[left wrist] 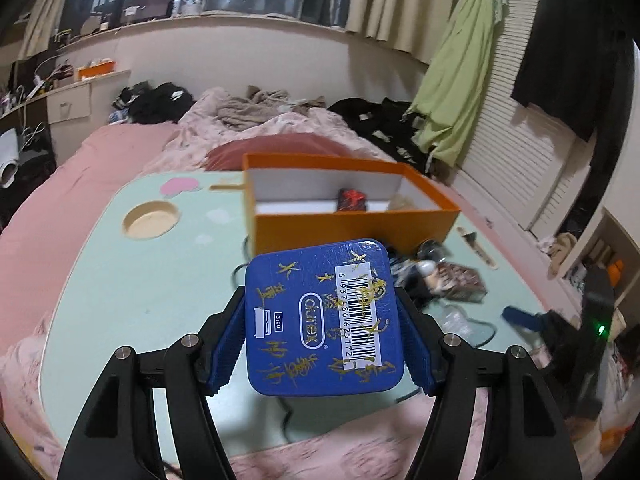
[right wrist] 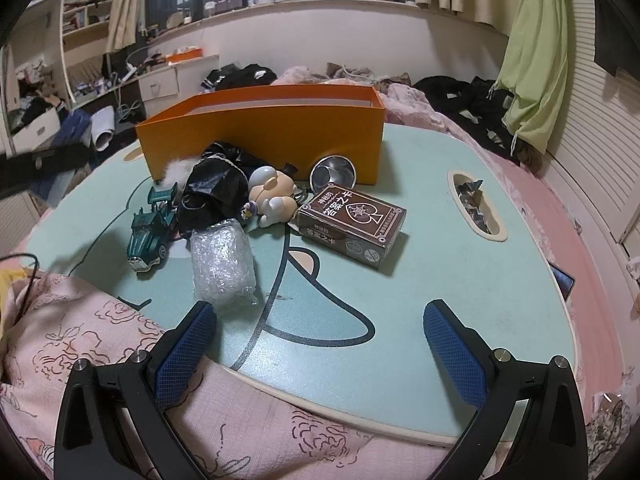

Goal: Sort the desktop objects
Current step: 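Carry the blue tin into the orange box with left while right puts the plastic bag in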

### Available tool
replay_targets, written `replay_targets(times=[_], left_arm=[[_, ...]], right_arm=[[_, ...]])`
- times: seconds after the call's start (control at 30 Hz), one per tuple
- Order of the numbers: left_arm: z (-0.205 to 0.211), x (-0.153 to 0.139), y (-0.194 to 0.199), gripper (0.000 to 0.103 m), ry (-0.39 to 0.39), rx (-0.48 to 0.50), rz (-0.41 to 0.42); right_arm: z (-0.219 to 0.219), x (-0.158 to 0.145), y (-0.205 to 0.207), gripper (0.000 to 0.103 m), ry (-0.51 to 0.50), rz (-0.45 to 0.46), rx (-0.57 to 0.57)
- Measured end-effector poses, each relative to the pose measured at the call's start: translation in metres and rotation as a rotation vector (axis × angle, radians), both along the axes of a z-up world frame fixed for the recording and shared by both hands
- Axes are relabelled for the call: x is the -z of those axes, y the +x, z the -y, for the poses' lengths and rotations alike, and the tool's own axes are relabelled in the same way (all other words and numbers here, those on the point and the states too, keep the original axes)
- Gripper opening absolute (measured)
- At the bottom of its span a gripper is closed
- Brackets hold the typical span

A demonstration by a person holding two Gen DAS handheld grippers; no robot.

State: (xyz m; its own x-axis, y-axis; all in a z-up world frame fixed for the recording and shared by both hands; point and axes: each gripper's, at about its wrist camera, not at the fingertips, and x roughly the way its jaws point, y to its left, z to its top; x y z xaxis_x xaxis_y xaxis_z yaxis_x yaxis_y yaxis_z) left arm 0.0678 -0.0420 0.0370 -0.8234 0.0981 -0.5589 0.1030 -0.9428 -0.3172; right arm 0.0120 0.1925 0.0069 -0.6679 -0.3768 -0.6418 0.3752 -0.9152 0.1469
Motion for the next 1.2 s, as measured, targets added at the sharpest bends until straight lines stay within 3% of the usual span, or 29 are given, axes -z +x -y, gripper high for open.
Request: replay_targets(times=[0.17,0.23,0.4,0.6,0.67,0.7,0.77,0.93,1.1,1.2], left_arm=[[0.013,0.007,0.004,0.069,0.011,-0.039,0.014],[0.015,0.007,0.005,0.069,0.014,-0.044,0.010],[0.013,0.003,0.010,0.069,0.006,-0.035,-0.010],[0.004,-0.001,0.009,0.069,0.000,-0.012,-0.019],[0.002,-0.002,0.008,0.069,-0.005,-0.009,-0.019],[0.001,-0.002,0.008,0.069,-0.009,-0.008,-0.020],[0.001,-0.002,0.009,0.069,-0.014,-0.008,-0.021],[0.005,-0.011,0.003,0.069,-0.011,-0.015,-0.032],[0.010,-0.036,-0.031,0.069,-0.034,-0.024,-0.053],[0.017,-0.045,-0.062,0.069,-0.032,-0.039,-0.048]], right_arm=[[-0.009,-0.003,-0.001,0.102,-0.073,-0.008,-0.003],[-0.009,-0.005,0.001,0.094,-0.082,-0.015,-0.010],[0.005,-0.012,0.004,0.079,-0.050,-0.046,-0.061],[0.031,-0.027,-0.001,0.077,-0.039,-0.067,-0.167],[0.038,-0.026,-0.007,0.062,-0.034,-0.039,-0.192],[0.044,-0.022,-0.012,0.028,-0.014,-0.007,-0.193],[0.044,-0.017,-0.013,0.030,-0.019,0.011,-0.190],[0.032,-0.033,-0.011,0.030,-0.088,-0.040,-0.192],[0.031,-0.071,-0.046,0.030,-0.114,-0.094,-0.150],[0.034,-0.087,-0.084,0.030,-0.145,-0.070,-0.120]])
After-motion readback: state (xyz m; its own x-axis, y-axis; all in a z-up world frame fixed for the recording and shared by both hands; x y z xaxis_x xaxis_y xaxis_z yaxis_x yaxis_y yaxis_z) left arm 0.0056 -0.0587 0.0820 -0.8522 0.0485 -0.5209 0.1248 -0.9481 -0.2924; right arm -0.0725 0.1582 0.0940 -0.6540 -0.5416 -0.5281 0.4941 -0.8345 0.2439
